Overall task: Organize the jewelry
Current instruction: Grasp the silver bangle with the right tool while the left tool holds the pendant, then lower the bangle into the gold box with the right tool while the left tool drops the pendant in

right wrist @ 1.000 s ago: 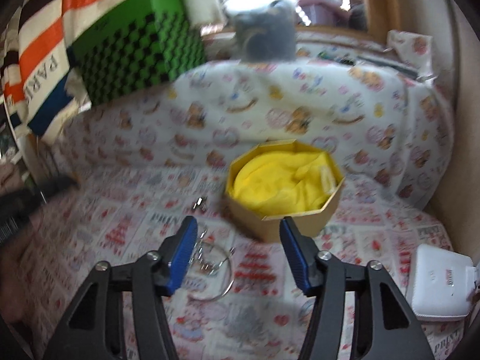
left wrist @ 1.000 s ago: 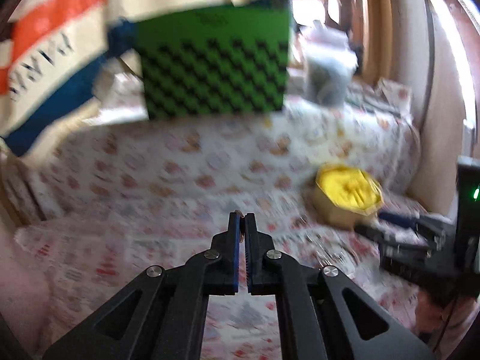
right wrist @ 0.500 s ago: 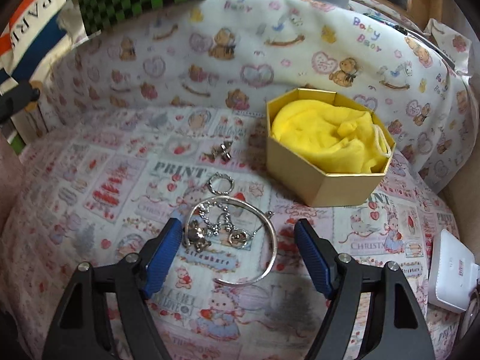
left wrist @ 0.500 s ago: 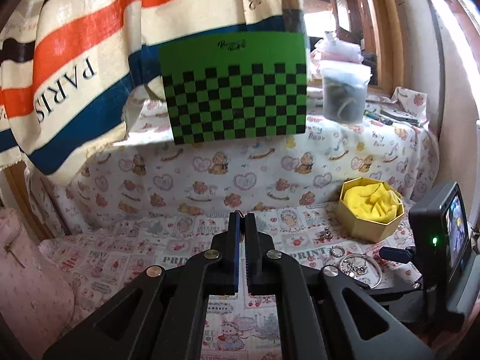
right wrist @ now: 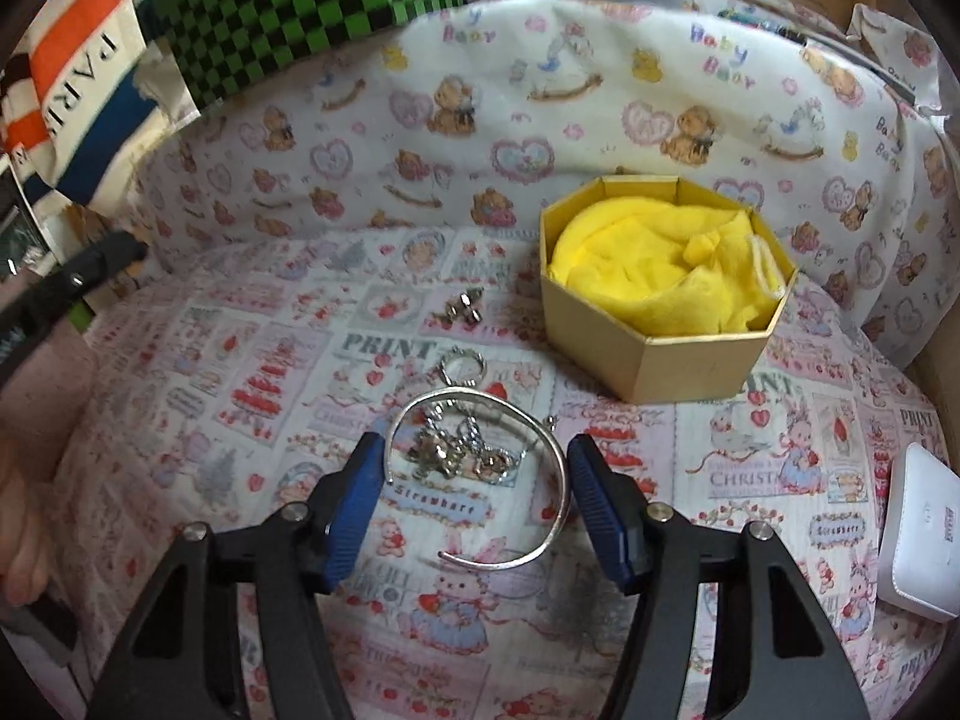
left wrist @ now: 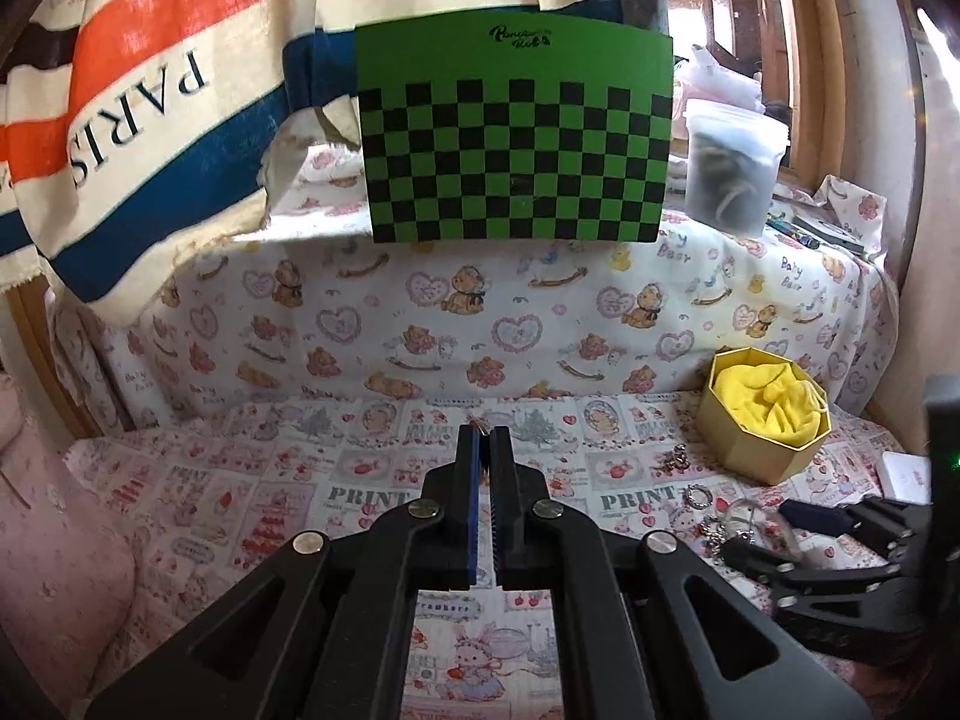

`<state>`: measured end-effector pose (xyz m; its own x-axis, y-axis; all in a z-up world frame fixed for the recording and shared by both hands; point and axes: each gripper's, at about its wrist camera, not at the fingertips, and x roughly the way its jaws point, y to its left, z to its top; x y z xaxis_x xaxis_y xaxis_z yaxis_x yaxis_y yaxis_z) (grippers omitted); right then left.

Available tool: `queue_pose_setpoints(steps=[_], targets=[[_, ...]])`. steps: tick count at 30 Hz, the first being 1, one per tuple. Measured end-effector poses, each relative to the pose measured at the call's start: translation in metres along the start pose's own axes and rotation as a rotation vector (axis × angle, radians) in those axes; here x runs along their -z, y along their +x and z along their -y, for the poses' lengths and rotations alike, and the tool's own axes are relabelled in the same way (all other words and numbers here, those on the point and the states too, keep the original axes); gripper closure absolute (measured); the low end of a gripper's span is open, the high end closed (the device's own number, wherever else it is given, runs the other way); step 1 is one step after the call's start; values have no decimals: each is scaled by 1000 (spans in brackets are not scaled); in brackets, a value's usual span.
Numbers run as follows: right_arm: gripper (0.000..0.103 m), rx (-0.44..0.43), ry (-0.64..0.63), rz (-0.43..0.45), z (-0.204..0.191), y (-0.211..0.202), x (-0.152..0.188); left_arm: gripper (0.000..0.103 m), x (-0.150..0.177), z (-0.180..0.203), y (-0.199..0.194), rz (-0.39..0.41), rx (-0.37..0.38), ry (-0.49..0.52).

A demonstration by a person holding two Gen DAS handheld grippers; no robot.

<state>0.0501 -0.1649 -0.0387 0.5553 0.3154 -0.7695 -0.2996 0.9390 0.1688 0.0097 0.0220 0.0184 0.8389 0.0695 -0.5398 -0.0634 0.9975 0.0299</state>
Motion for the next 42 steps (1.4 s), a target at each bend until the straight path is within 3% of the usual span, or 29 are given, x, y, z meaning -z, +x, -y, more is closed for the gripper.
queue_pose_setpoints(steps=[5,16,25,28,29,35,40,42], targets=[[43,-46,1,121,0,-27,-1,101,0,4,-4,27,-14,27],[43,-115,29,272,10,-60,-6,101,-2,3,-12,54,-17,22],[43,-54,47,317,22,-70,-18,101,-17,-11,-42,126,24,-12],[43,-24,69,312,33,-70,-34,101,-22,-14,-47,169,-16,0],[43,-16,79,309,37,-69,-40,101,-26,-14,-44,164,-21,-1],[43,26,127,287,61,-44,-68,101,-53,8,-11,67,109,17],[43,46,214,266,86,-19,-75,101,-64,40,12,28,135,66],[43,58,214,263,89,-13,-75,101,-65,53,17,27,108,95]])
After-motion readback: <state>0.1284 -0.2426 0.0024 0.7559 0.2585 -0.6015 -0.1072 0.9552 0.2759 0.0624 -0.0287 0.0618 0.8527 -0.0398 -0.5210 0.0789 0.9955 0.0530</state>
